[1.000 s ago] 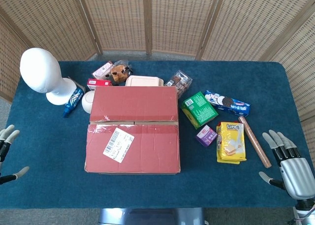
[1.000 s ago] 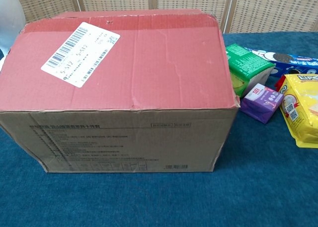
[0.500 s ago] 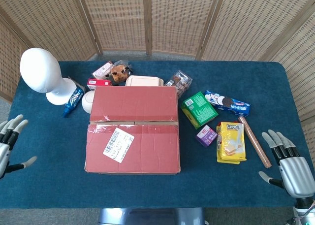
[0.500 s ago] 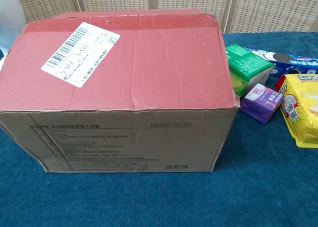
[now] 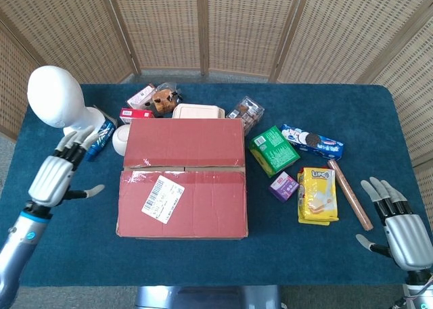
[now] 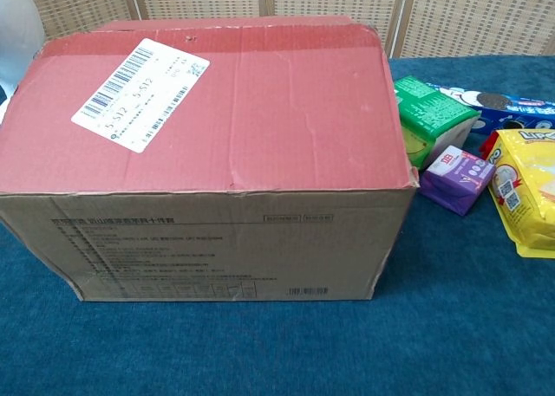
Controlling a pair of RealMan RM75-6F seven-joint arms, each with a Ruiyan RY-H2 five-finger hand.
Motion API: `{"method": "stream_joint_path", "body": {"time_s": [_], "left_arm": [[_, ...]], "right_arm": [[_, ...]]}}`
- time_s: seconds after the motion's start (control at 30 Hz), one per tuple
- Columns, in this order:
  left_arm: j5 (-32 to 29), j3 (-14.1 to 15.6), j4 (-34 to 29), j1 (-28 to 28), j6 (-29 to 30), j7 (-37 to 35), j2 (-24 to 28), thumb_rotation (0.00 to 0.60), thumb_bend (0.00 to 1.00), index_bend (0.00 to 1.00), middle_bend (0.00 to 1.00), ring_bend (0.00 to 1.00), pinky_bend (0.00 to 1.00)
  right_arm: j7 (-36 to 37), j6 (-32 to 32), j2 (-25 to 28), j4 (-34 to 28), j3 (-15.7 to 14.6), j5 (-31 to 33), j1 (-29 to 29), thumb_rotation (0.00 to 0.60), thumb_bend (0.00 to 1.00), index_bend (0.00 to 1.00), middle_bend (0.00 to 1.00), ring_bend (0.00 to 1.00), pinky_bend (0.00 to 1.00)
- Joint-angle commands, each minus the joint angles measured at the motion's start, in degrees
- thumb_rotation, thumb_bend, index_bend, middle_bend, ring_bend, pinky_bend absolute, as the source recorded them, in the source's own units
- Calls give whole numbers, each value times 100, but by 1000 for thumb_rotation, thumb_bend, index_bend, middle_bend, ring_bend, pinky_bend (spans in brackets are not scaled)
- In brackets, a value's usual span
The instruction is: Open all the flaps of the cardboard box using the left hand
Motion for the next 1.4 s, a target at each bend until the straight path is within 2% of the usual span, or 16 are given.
{"method": "stream_joint_path", "body": {"time_s": [0.03, 0.53, 0.9, 1.1, 1.4], "left_arm": [[-124, -104, 47, -249, -251, 289, -209, 600, 100, 0, 0, 0, 0], [-670, -364, 484, -867, -726, 975, -754, 600, 100, 0, 0, 0, 0], [-908, -501, 646, -1164, -731, 1326, -1206, 600, 100, 0, 0, 0, 0], [-967, -605, 581, -1218, -613, 1287, -1241, 600, 101, 0, 0, 0, 0], [-1270, -1088, 391, -1499, -626, 1463, -937, 600, 100, 0, 0, 0, 0]], "right_arm": [[24, -2, 9, -5, -3, 1, 1, 600, 0, 0, 0, 0, 152], [115, 6, 45, -11, -1, 0, 5, 600, 0, 0, 0, 0, 153], [125, 13, 48, -8, -7, -29, 9, 600, 0, 0, 0, 0, 153], [131, 11, 54, -19, -11, -30, 9, 600, 0, 0, 0, 0, 152], [155, -34, 70, -24, -14, 0, 23, 600, 0, 0, 0, 0, 152]]}}
